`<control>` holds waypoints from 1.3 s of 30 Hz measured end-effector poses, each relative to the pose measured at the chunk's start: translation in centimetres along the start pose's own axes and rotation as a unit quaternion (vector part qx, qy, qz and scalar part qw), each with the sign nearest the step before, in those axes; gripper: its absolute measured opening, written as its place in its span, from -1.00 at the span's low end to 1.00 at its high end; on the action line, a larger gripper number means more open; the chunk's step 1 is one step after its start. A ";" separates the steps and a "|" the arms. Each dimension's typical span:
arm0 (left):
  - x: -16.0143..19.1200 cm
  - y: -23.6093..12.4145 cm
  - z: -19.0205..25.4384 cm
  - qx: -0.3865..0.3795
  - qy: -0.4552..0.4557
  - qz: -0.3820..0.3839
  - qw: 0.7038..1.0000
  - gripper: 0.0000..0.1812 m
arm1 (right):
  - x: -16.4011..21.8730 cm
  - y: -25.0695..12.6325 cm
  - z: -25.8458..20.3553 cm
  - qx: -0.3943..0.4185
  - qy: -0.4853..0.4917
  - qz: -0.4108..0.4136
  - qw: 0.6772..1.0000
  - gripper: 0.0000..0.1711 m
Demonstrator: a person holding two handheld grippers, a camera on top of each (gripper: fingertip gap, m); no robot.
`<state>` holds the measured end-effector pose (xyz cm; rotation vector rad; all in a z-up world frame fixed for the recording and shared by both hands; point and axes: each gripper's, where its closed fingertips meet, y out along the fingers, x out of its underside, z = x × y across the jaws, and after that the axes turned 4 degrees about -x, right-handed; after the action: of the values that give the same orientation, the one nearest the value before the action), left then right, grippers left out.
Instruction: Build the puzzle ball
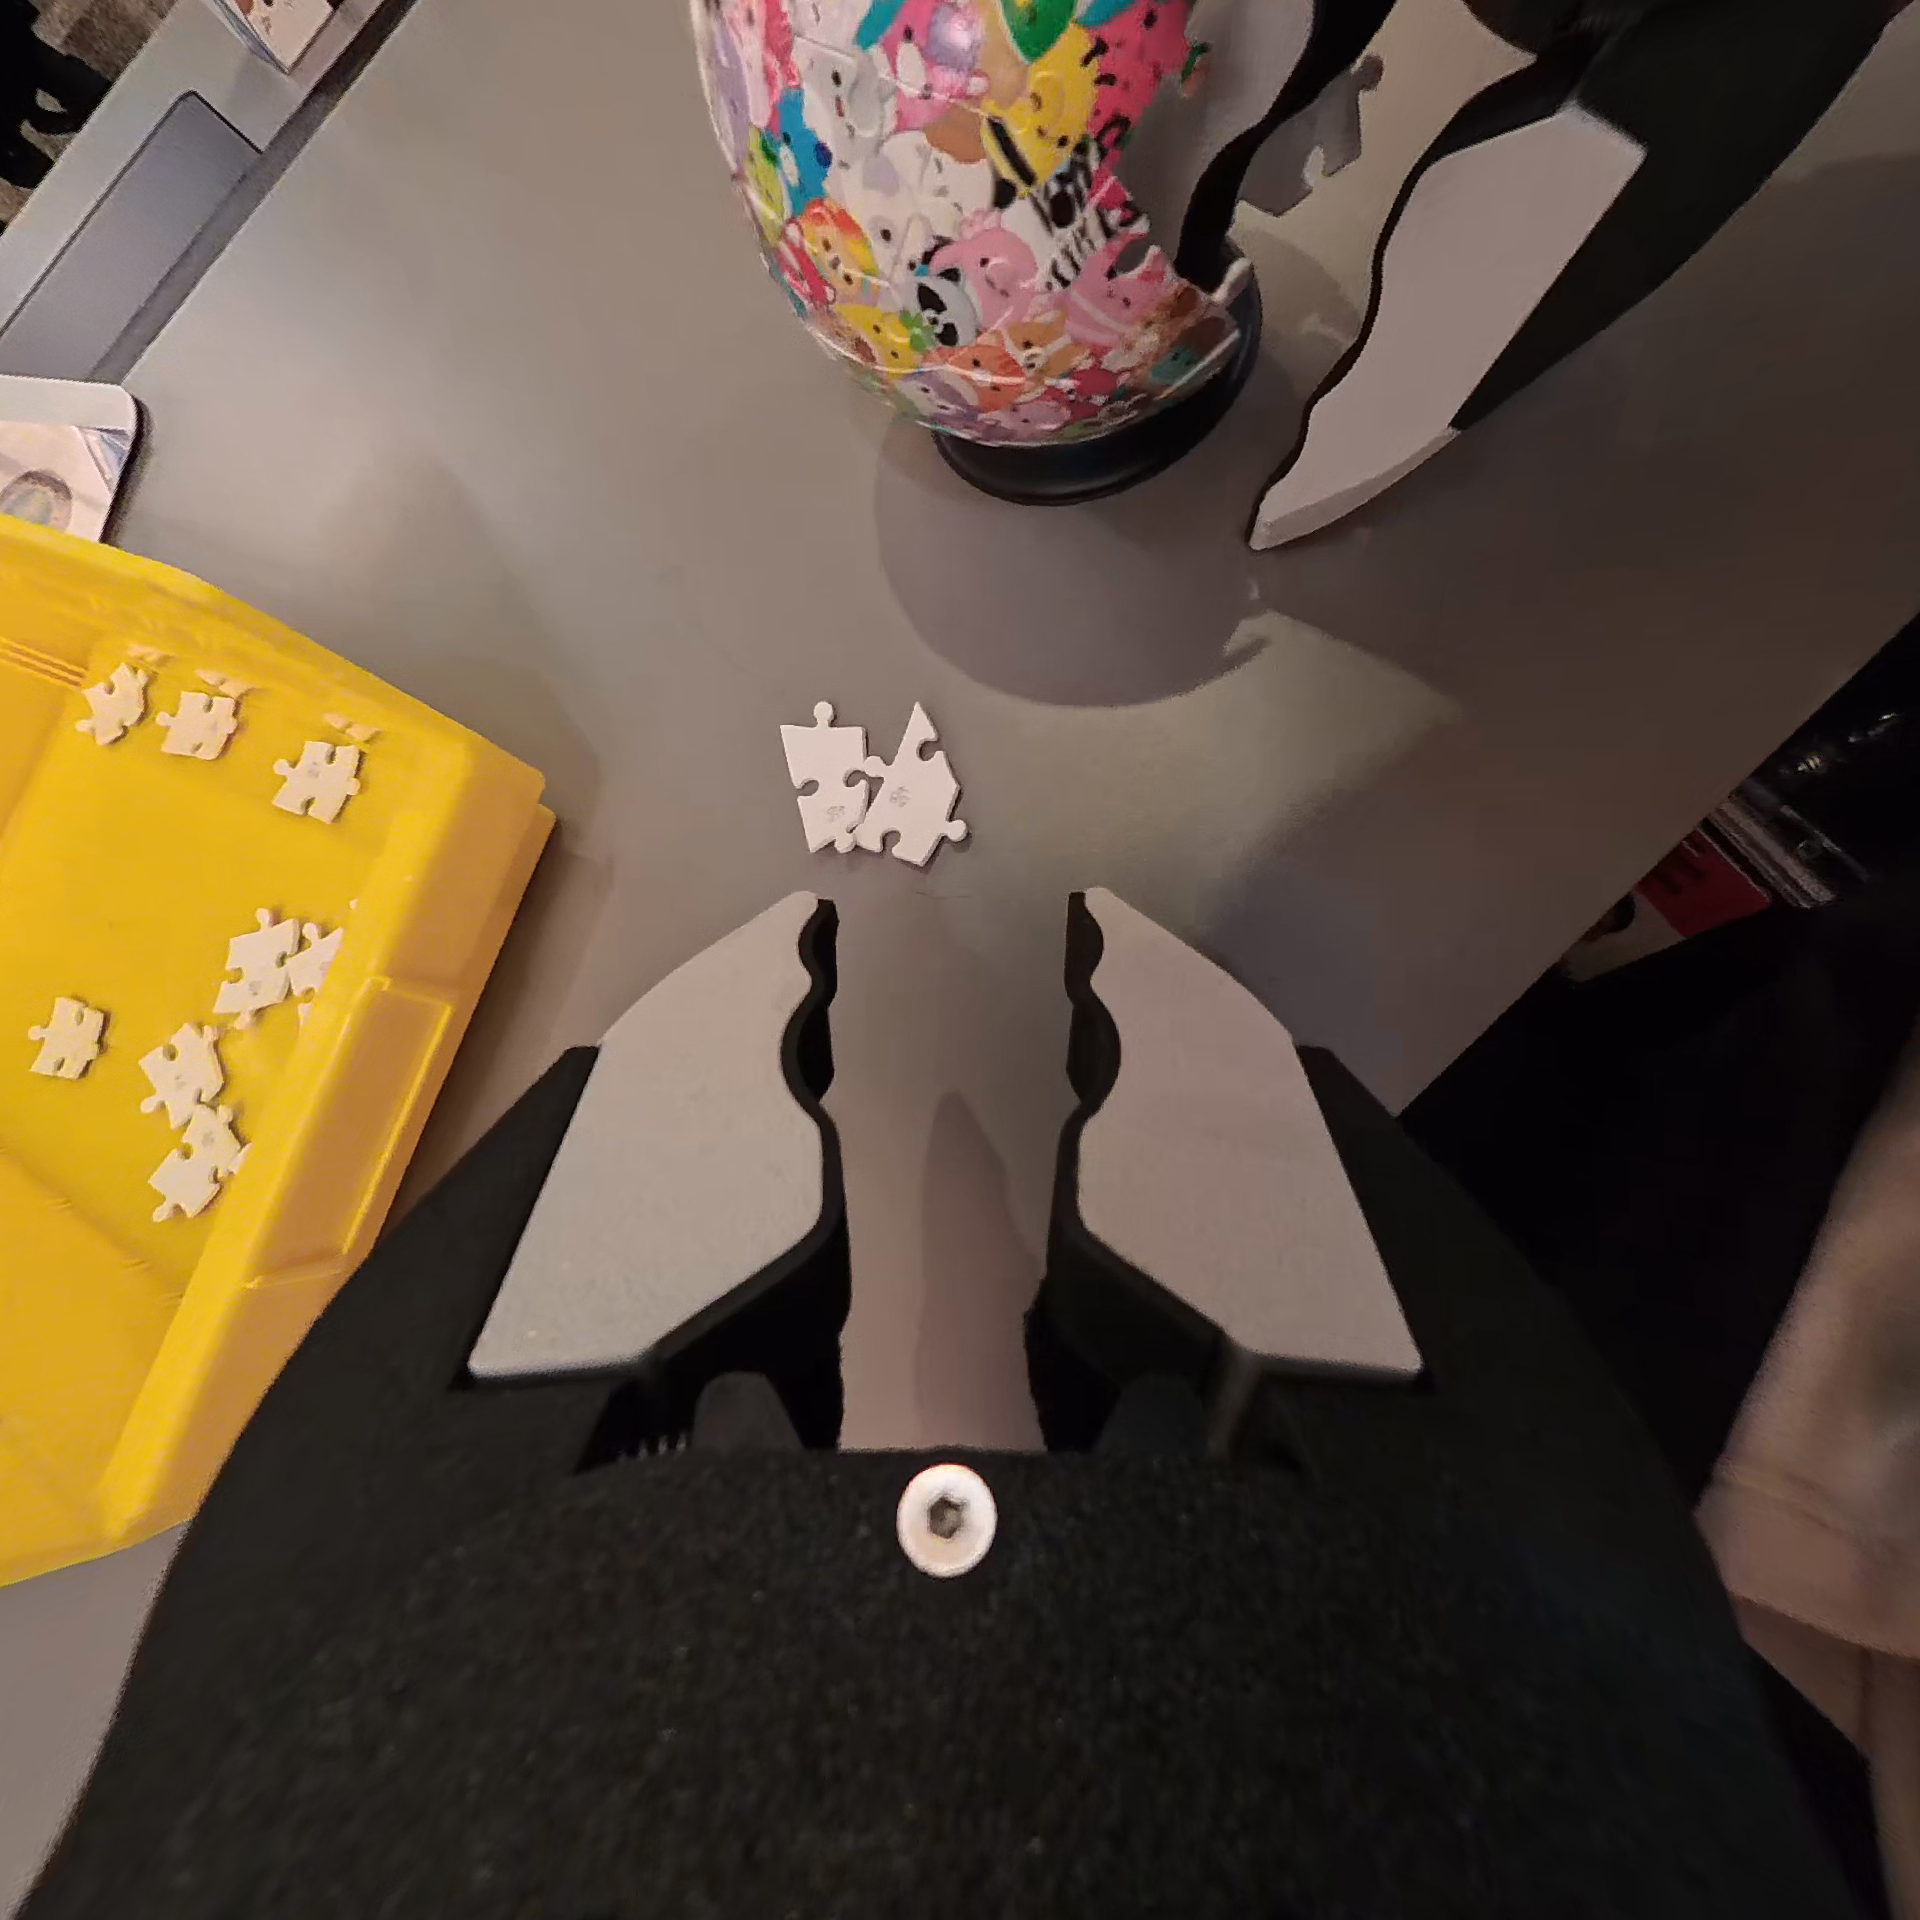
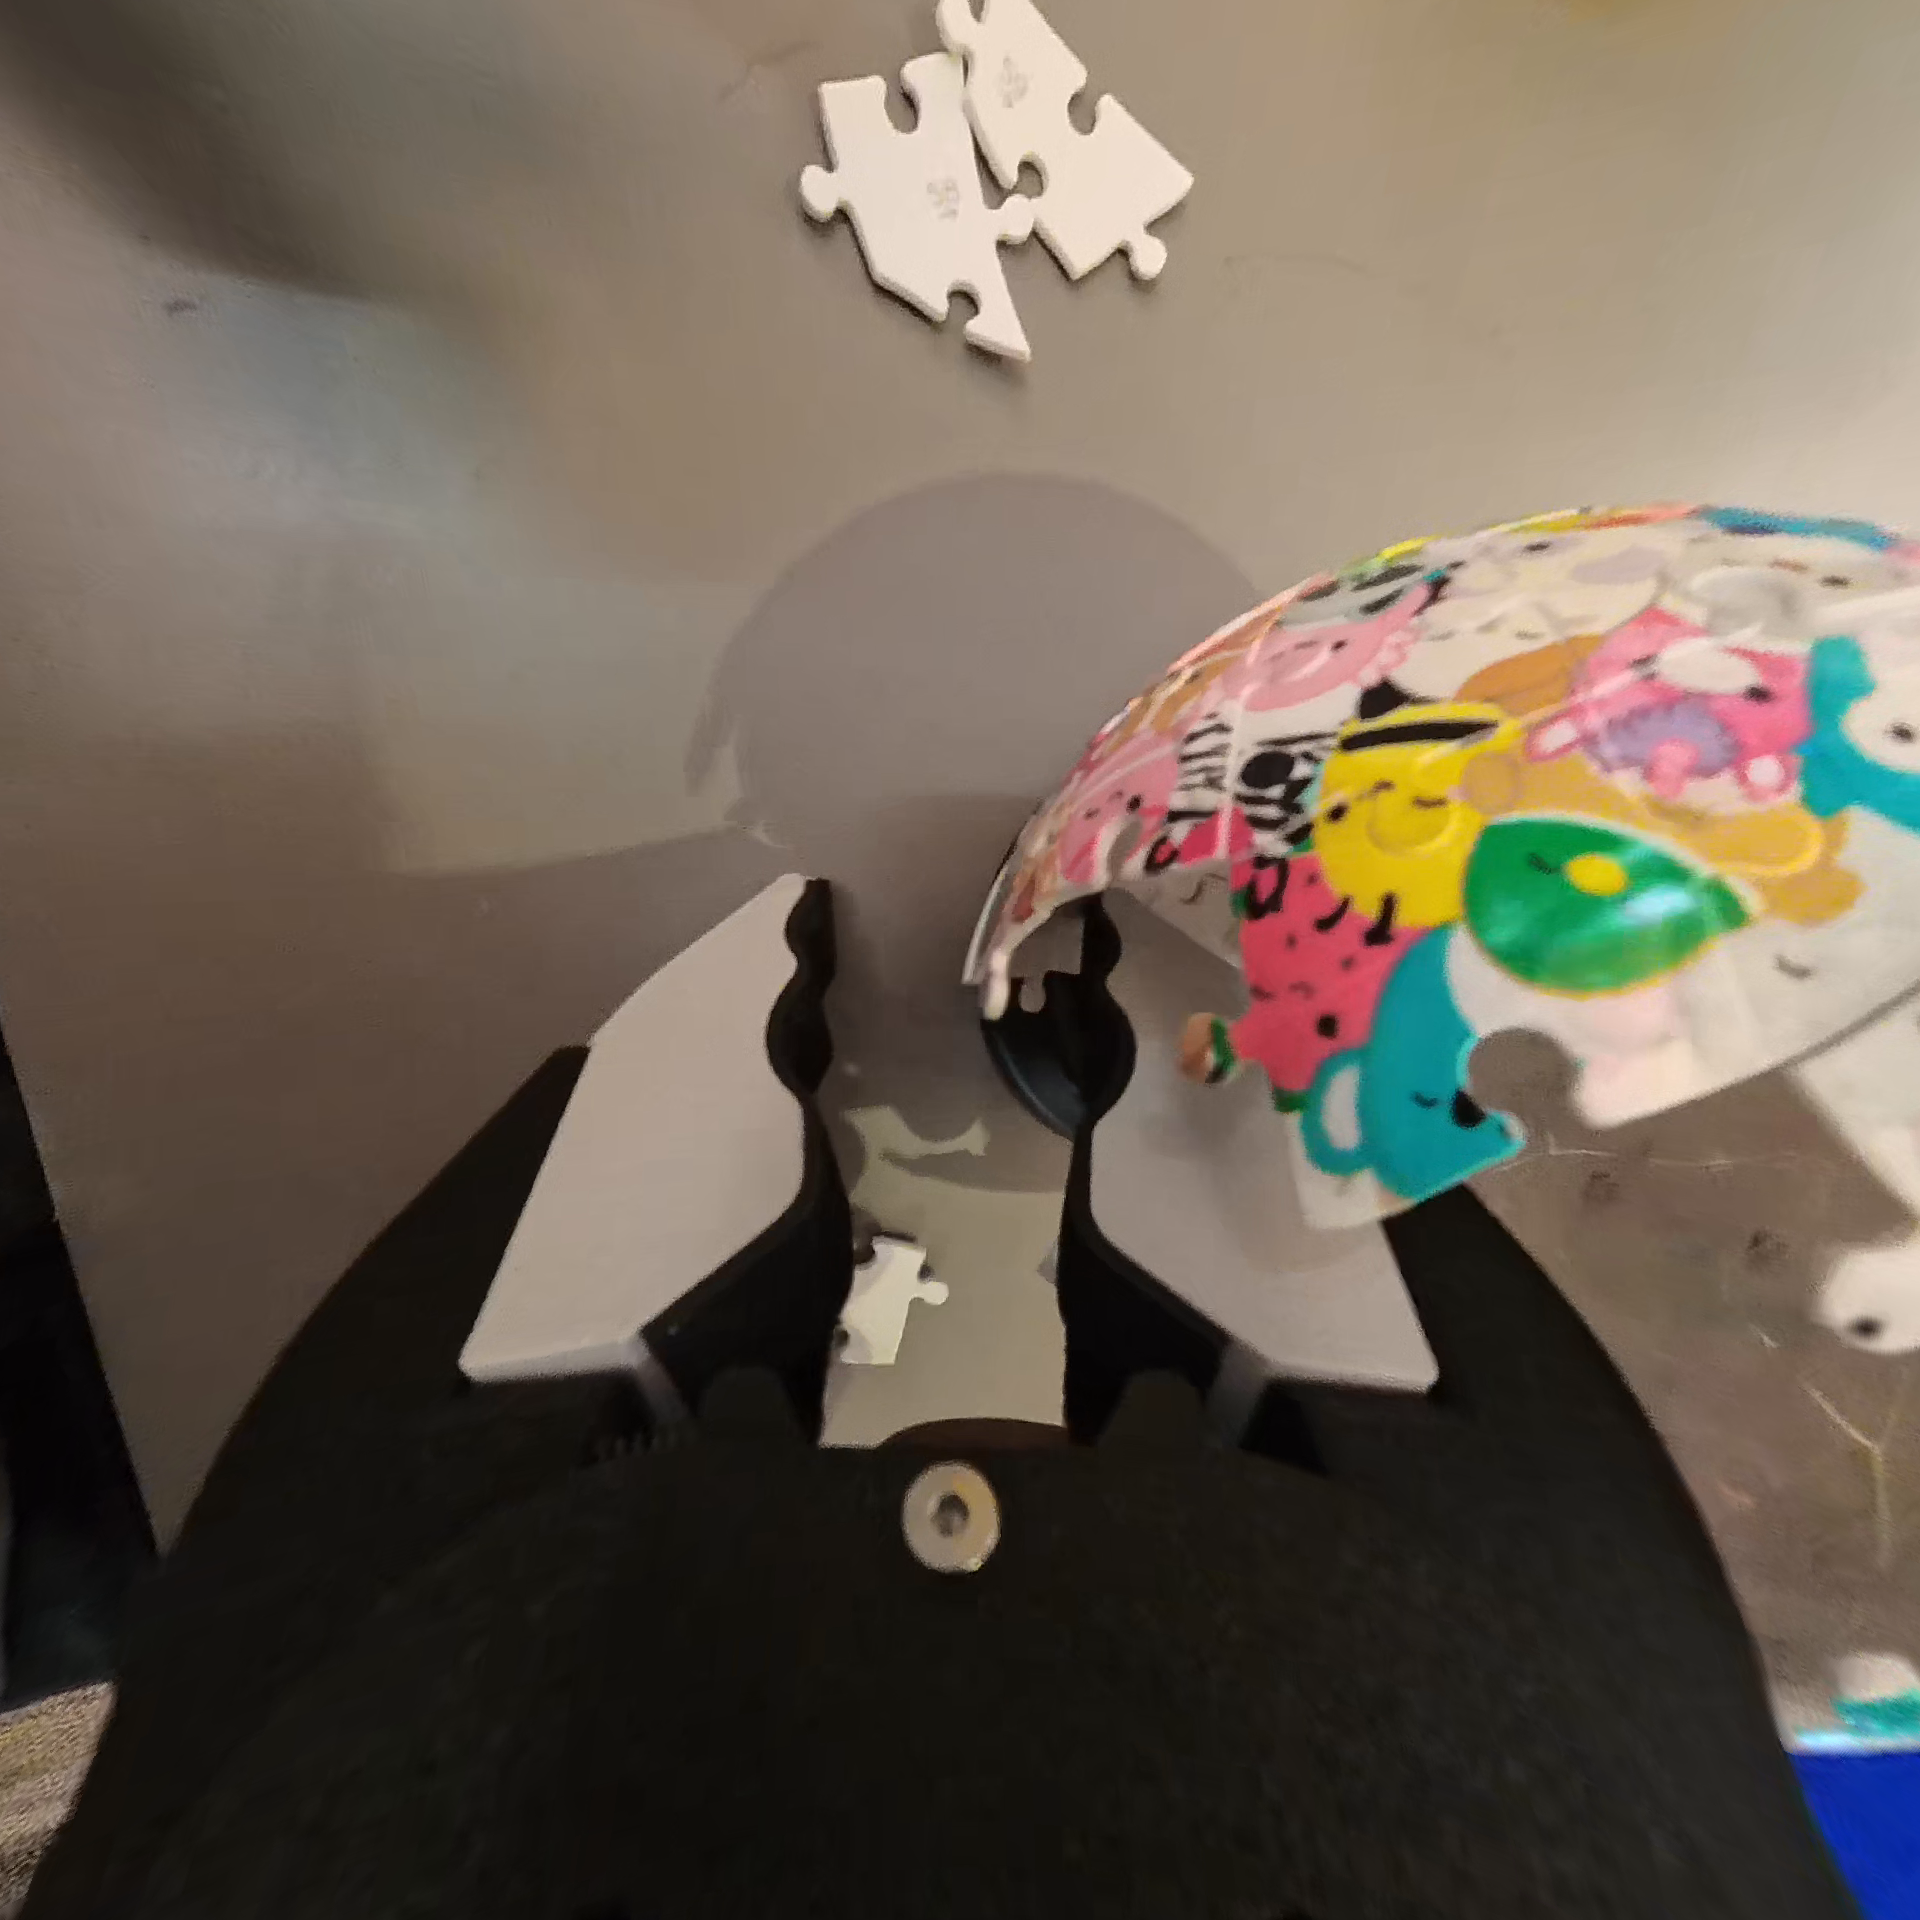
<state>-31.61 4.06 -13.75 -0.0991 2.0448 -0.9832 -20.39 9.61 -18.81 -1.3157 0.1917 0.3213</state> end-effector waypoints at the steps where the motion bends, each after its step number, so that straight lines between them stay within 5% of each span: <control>1: 0.0 0.0 0.0 0.001 -0.002 0.000 1.000 -0.54 | 0.0 0.0 0.0 0.001 -0.004 -0.005 1.000 -0.49; 3: -0.1 0.0 -0.1 0.003 -0.004 0.000 1.000 -0.54 | 0.0 0.0 0.1 0.002 -0.005 -0.006 1.000 -0.51; 5: -0.3 0.0 -0.1 0.002 -0.002 0.001 1.000 -0.54 | 0.6 0.4 1.6 0.061 -0.008 -0.021 0.998 -0.74; 14: -0.8 0.0 0.3 0.010 0.001 0.002 1.000 -0.54 | 0.8 0.3 1.8 0.077 -0.024 -0.031 0.996 -0.75; 21: -1.2 -0.3 0.6 0.014 -0.002 0.007 1.000 -0.54 | 1.0 -1.2 -0.4 0.054 -0.025 -0.013 0.998 -0.22; 26: -1.8 -0.4 1.2 0.019 0.007 0.013 1.000 -0.54 | 1.3 -1.2 0.0 0.059 -0.007 -0.016 0.998 -0.24; 32: -1.8 -0.7 1.1 0.017 0.007 0.013 1.000 -0.54 | 1.4 -0.2 0.7 0.047 0.008 -0.024 0.999 -0.66; 39: -1.4 -0.7 0.6 0.023 -0.004 0.015 1.000 -0.54 | 1.6 0.0 2.0 0.109 -0.024 -0.058 0.992 -0.77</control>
<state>-30.46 3.79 -12.52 -0.0484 2.0096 -1.0083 -19.02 11.75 -18.82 -1.0972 0.1047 0.2260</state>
